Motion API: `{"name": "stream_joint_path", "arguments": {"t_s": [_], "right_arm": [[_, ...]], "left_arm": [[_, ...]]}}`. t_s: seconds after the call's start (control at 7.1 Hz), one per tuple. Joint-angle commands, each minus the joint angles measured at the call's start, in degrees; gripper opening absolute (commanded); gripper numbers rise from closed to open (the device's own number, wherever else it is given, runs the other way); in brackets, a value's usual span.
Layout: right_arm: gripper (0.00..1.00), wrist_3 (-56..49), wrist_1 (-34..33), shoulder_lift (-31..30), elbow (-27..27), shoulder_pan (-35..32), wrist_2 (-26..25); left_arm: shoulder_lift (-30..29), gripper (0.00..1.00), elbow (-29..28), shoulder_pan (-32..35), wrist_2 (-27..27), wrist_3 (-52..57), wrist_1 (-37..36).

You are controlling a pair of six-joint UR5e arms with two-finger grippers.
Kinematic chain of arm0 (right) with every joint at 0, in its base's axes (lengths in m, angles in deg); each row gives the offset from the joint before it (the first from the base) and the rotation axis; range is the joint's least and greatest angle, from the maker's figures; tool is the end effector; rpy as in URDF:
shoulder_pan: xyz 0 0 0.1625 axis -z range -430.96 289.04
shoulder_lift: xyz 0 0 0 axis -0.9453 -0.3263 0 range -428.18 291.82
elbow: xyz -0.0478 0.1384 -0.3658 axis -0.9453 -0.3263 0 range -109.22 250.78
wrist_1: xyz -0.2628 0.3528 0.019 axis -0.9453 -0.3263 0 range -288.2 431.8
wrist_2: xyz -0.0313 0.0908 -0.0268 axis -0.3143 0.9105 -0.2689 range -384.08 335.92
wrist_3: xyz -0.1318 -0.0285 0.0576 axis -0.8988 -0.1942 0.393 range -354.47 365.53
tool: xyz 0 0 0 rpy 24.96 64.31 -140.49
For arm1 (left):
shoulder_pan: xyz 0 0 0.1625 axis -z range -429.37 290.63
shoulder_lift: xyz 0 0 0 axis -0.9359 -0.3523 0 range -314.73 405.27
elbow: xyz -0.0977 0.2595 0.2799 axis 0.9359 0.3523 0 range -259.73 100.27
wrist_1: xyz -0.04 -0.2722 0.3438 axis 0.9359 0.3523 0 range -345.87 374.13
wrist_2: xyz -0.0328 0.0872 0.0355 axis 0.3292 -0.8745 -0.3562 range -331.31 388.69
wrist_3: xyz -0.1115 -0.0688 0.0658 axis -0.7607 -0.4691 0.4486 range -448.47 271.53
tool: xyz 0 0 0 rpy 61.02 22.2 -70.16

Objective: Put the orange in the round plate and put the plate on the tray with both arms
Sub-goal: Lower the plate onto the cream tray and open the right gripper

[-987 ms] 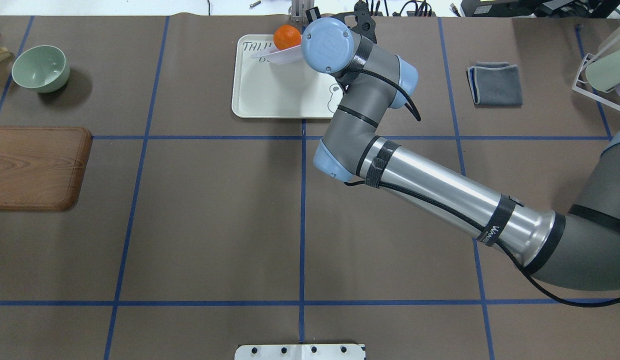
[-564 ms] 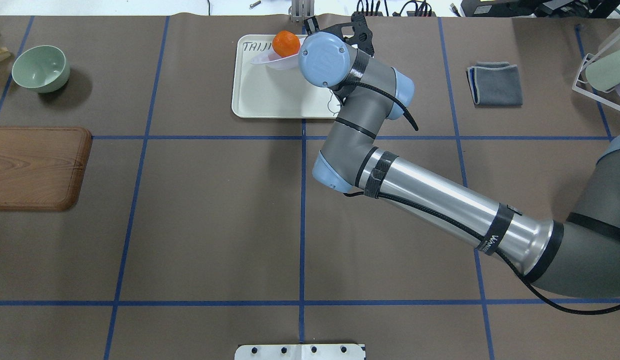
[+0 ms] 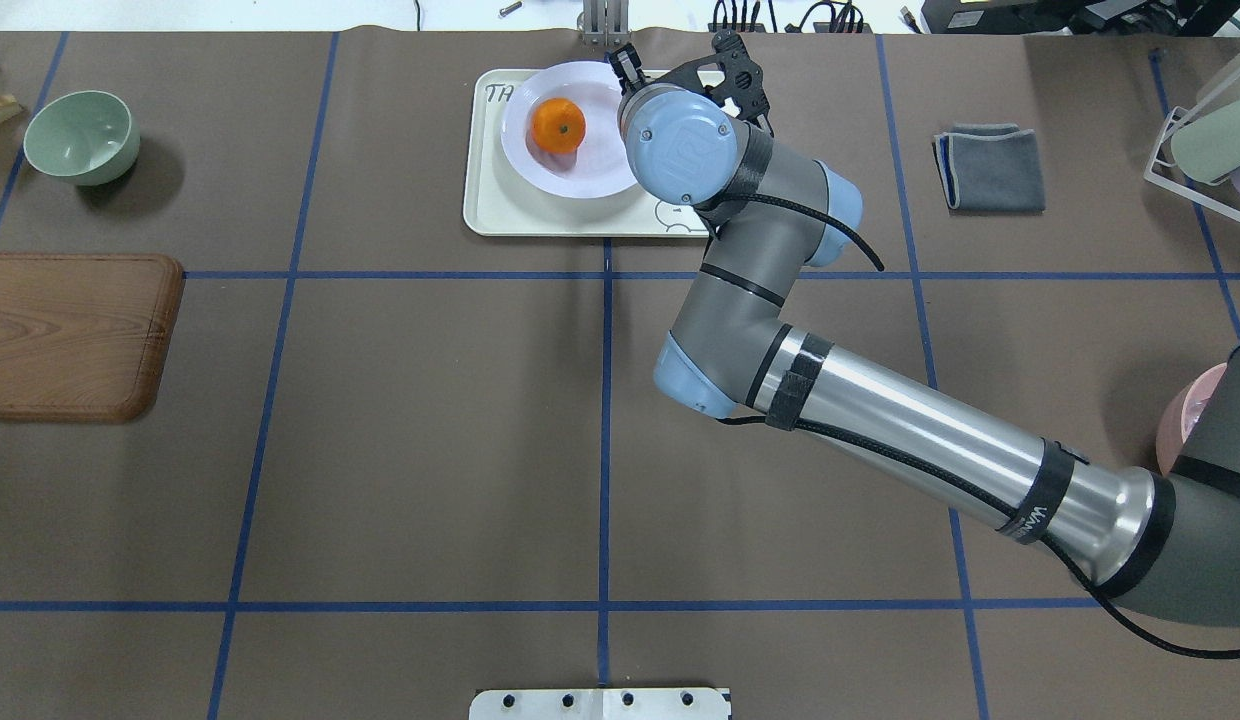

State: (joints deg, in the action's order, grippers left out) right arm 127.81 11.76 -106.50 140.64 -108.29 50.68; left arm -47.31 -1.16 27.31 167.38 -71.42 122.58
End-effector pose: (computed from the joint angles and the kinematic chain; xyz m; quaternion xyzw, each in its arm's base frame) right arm -0.5626 -0.6453 0.1671 0.1362 -0.5013 0.5419 0.6607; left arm -0.0867 -0.5404 0.6996 0.1591 0.3863 0.1164 0.9011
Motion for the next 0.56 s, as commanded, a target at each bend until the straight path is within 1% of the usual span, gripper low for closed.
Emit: {"name": "stream_joint_path", "arguments": {"t_s": [0.0,0.14,0.28,0.42], "right_arm": [[1.00,-10.33,-8.19,-2.19,5.34,-2.11,6.40],[1.00,-18.92,-15.30,-3.16,8.25,-5.09,12.19],[1.00,-30.23,-19.64,-5.00,10.71,-8.60,17.73],[1.00,-41.48,-19.85,-9.54,13.78,-12.55,23.27]], "left_arm": [[0.03,0.99,0.00,0.09,0.00,0.00,-0.09],[0.03,0.99,-0.34,0.00,-0.26,-0.26,-0.96],[-0.06,0.99,-0.09,0.09,-0.35,-0.61,-4.53],[-0.75,0.99,2.35,0.00,-0.79,-0.44,-14.58]]}}
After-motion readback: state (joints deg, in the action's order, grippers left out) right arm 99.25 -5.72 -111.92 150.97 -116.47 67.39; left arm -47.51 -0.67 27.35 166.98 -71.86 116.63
